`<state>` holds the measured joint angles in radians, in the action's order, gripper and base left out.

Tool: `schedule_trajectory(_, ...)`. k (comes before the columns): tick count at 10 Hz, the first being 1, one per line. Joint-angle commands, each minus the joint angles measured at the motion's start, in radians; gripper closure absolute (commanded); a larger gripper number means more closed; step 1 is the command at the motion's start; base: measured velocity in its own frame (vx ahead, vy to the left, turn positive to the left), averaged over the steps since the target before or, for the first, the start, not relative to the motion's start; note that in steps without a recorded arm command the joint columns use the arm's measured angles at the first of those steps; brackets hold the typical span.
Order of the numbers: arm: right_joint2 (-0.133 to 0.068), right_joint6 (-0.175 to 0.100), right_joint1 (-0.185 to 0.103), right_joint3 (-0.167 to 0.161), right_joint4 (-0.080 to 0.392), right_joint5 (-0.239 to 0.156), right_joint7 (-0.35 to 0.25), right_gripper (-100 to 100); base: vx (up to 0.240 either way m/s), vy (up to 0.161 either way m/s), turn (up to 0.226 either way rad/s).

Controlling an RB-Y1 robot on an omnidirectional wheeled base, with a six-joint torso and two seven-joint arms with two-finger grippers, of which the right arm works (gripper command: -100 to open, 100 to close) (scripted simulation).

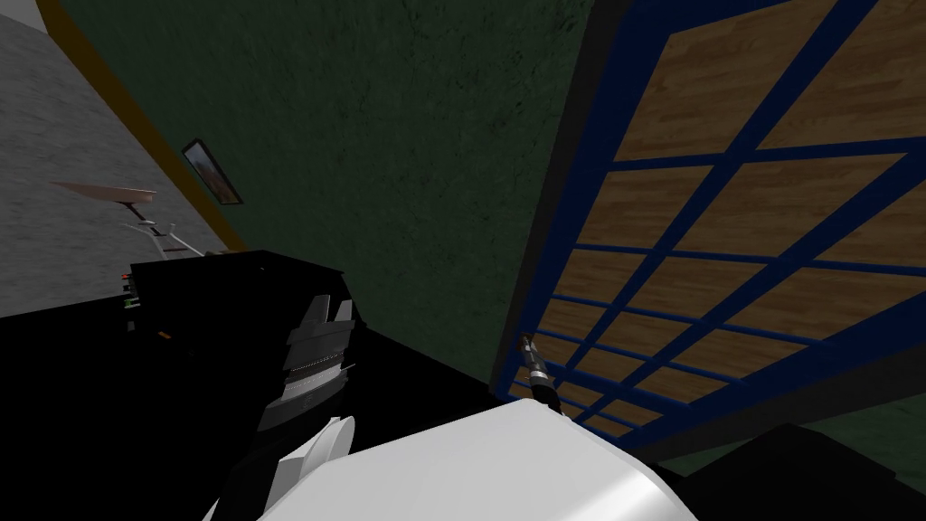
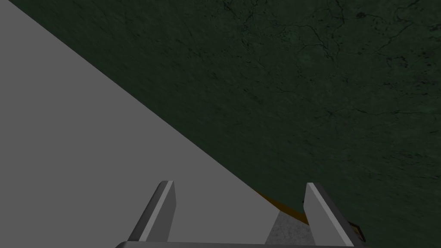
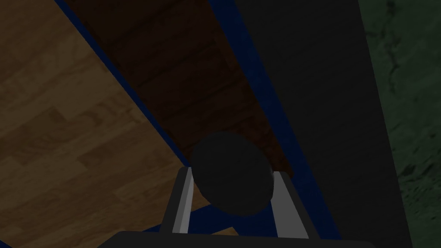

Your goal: Pull the door open

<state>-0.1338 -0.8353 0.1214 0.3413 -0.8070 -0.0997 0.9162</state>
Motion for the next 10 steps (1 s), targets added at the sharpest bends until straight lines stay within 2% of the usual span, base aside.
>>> schedule_trajectory(1, 0.005, 0.004, 0.001, -0.009, 0.003, -0.008, -0.05, 100, -0.024, 0.001, 0.022)
schedule_trajectory(6, -0.002, 0.001, 0.0, -0.021, 0.007, -0.033, -0.171, 100, -0.028, -0.004, 0.03)
schedule_trajectory(7, -0.002, 0.001, 0.0, -0.021, 0.007, -0.033, -0.176, 100, -0.024, -0.003, 0.02)
schedule_trajectory(10, -0.008, 0.0, 0.0, -0.029, 0.009, -0.05, -0.258, 100, -0.028, 0.001, 0.034)
